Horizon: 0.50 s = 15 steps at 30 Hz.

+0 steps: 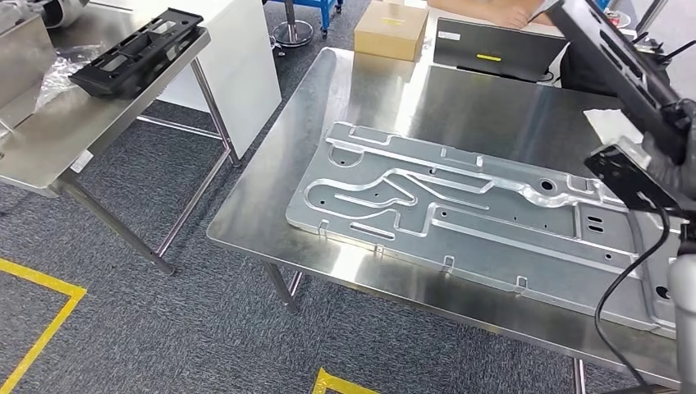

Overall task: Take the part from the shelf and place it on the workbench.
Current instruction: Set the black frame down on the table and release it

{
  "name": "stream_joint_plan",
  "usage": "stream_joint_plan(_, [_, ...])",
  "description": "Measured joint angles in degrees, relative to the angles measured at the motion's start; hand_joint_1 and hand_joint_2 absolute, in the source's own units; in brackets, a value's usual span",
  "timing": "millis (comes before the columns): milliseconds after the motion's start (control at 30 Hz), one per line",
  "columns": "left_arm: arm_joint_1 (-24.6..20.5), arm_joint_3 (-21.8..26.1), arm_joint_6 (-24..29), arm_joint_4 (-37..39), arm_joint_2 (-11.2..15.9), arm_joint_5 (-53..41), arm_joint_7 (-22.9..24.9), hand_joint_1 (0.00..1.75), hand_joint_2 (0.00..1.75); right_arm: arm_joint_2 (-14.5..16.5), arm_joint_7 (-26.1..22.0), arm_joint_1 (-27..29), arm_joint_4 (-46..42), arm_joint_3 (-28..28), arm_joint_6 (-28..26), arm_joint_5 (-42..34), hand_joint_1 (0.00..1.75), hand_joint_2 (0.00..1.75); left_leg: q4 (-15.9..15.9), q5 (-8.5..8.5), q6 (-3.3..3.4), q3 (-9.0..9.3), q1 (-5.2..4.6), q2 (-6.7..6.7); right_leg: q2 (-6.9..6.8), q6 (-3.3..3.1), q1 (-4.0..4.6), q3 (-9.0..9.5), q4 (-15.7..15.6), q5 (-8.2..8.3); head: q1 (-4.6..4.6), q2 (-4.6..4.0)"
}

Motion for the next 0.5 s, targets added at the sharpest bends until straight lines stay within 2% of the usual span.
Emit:
stream_joint_plan(100, [-0.1,0.0,-0.4,0.0,0.0,-0.4,-0.2,0.0,0.0,-0.1,0.4,-3.1,4.0,3.6,1.0,6.1,1.75,1.75,0.0,0.0,0.0,0.05,0.02,0.07,0.09,0.0,0.01,0.0,0.0,0.0,-0.01,0.0])
stream_joint_plan(200, [-0.2,0.0,-0.6,0.0,0.0,-0.6,-0.3,0.0,0.0,0.5,-0.3,-4.6,7.5,7.6,1.9,8.3,1.75,1.75,0.0,0.0,0.0,0.05,0.03,0.07,0.07,0.0,0.02,0.01,0.0,0.0,0.01,0.0])
stream_joint_plan(500, [-0.2,0.2,-1.1,0.0,0.1,-1.2,-0.3,0.0,0.0,6.3,-2.3,-4.4,14.1,16.8,3.8,12.8,1.75,1.75,-0.1,0.03,-0.05,0.08,0.03,0.05,0.05,-0.01,0.08,0.0,0.0,-0.01,0.01,0.0])
